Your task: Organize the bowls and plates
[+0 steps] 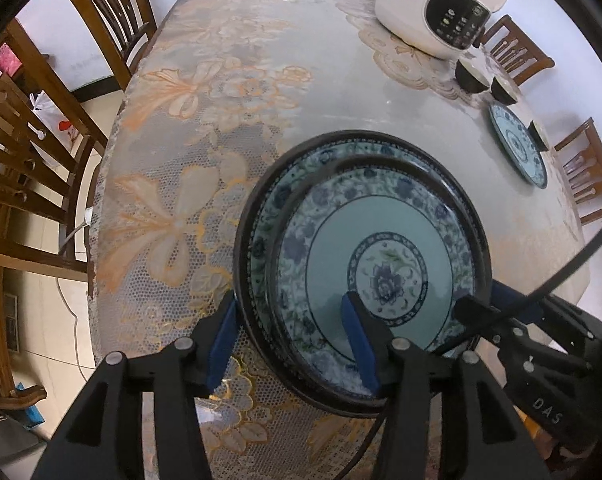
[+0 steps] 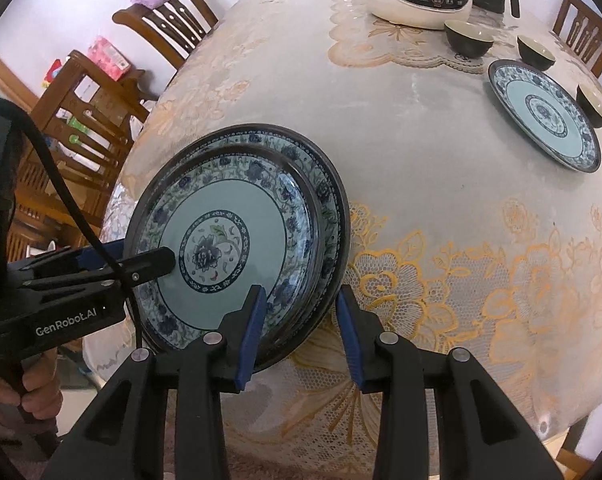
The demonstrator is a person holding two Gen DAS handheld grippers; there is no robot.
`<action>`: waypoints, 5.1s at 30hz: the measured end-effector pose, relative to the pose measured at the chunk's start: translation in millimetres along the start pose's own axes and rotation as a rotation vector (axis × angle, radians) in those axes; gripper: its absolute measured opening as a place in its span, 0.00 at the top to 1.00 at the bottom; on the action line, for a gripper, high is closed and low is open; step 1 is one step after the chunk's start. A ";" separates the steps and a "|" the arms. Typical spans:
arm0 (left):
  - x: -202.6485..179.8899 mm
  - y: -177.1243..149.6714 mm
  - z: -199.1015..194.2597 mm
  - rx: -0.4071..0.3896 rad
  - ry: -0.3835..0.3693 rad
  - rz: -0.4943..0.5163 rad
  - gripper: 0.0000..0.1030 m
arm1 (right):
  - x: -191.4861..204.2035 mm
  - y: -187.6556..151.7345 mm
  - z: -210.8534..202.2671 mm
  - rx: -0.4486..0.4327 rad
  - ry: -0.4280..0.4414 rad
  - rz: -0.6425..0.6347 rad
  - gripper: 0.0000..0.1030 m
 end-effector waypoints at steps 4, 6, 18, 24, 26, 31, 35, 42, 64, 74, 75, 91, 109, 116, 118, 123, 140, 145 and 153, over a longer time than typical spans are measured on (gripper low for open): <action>-5.1 5.1 3.5 0.008 -0.017 0.025 0.48 | -4.1 1.8 -1.2 -0.011 -0.022 0.017 0.63; -10.1 7.1 6.3 0.013 -0.024 0.044 0.48 | -8.4 3.1 -1.6 -0.019 -0.038 0.034 0.63; -38.5 26.5 24.1 0.029 -0.074 0.131 0.47 | -40.4 14.0 -3.8 -0.050 -0.119 0.139 0.63; -38.7 27.9 22.8 0.021 -0.078 0.132 0.47 | -45.9 12.3 -8.4 -0.066 -0.112 0.170 0.63; -38.5 29.4 18.5 0.006 -0.066 0.131 0.47 | -47.4 8.5 -14.3 -0.082 -0.116 0.162 0.63; -40.3 34.5 0.4 -0.050 -0.030 0.129 0.47 | -57.8 6.2 -25.4 -0.119 -0.105 0.170 0.63; -49.9 39.0 -8.1 -0.080 -0.030 0.110 0.47 | -72.5 3.9 -33.7 -0.138 -0.092 0.169 0.63; -85.7 47.4 -5.8 -0.097 -0.043 0.093 0.47 | -109.7 0.8 -47.2 -0.153 -0.070 0.169 0.63; -202.4 79.1 47.4 -0.084 -0.016 0.094 0.47 | -238.1 22.7 -45.4 -0.161 -0.028 0.155 0.63; -229.1 95.0 73.9 -0.082 -0.004 0.042 0.47 | -278.5 36.6 -30.6 -0.138 0.007 0.143 0.63; -231.0 97.1 76.7 -0.083 -0.002 0.036 0.47 | -280.9 38.6 -28.9 -0.136 0.011 0.142 0.63; -232.0 133.6 110.8 -0.083 0.043 -0.033 0.47 | -296.7 85.6 3.0 -0.112 0.049 0.098 0.63; -238.3 145.9 137.1 -0.062 0.063 -0.061 0.48 | -292.5 109.2 27.8 -0.103 0.054 0.054 0.63; -238.3 145.8 140.0 -0.062 0.073 -0.057 0.47 | -290.3 113.5 30.0 -0.112 0.064 0.040 0.63; -237.9 147.7 140.2 -0.065 0.076 -0.054 0.47 | -290.9 114.5 30.6 -0.116 0.071 0.044 0.63; -239.7 152.8 143.0 -0.064 0.078 -0.043 0.47 | -289.8 115.9 31.2 -0.135 0.067 0.044 0.63; -257.1 149.9 147.4 -0.045 0.051 0.071 0.47 | -277.7 115.4 33.8 -0.170 -0.005 -0.009 0.79; -254.1 145.3 143.7 -0.036 0.042 0.070 0.51 | -280.6 115.1 34.9 -0.161 0.012 0.014 0.79; -252.8 138.3 141.5 -0.025 0.030 0.059 0.52 | -283.8 109.8 31.4 -0.155 0.026 0.046 0.79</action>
Point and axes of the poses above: each gripper's, at about its wrist camera, not at the fingertips, and z roughly the way its jaws point, x to its left, y to its top, the point moved 2 cm from there along z, roughly the way its jaws point, and after that the axes turned 12 degrees about -y, right-handed, at the moved point
